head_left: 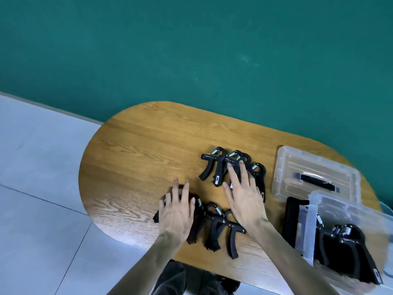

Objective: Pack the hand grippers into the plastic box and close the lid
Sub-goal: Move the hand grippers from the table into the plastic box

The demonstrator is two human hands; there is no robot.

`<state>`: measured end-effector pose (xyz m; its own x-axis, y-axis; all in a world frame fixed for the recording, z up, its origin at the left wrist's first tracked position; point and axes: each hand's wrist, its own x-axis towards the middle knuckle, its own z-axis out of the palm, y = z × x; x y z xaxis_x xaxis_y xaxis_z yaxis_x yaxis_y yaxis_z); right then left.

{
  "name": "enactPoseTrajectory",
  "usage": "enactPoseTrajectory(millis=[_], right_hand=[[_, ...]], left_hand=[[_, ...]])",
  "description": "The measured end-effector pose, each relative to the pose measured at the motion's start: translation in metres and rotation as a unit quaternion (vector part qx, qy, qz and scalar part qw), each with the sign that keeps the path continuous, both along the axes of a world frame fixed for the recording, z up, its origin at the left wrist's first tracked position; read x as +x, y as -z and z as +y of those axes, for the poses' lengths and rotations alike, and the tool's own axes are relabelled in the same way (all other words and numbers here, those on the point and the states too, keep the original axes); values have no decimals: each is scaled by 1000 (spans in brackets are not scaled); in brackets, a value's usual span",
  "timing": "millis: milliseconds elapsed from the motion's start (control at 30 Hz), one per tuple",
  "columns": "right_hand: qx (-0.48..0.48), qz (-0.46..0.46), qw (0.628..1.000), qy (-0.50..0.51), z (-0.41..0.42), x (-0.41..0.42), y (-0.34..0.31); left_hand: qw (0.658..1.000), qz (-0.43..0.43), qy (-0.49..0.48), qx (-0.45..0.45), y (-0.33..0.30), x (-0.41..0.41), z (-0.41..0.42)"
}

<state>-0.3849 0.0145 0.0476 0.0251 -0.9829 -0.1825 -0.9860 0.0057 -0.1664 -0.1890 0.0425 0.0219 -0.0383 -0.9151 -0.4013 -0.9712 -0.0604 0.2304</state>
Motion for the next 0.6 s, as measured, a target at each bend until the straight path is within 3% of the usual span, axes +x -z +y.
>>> enactPoseTrajectory(millis=[333,600], right_hand=[[45,11,999,13,-49,48,70],[35,49,997,50,-76,72,111]], left_hand=[[1000,23,18,6,81,46,4],[995,80,51,1,105,45,6]])
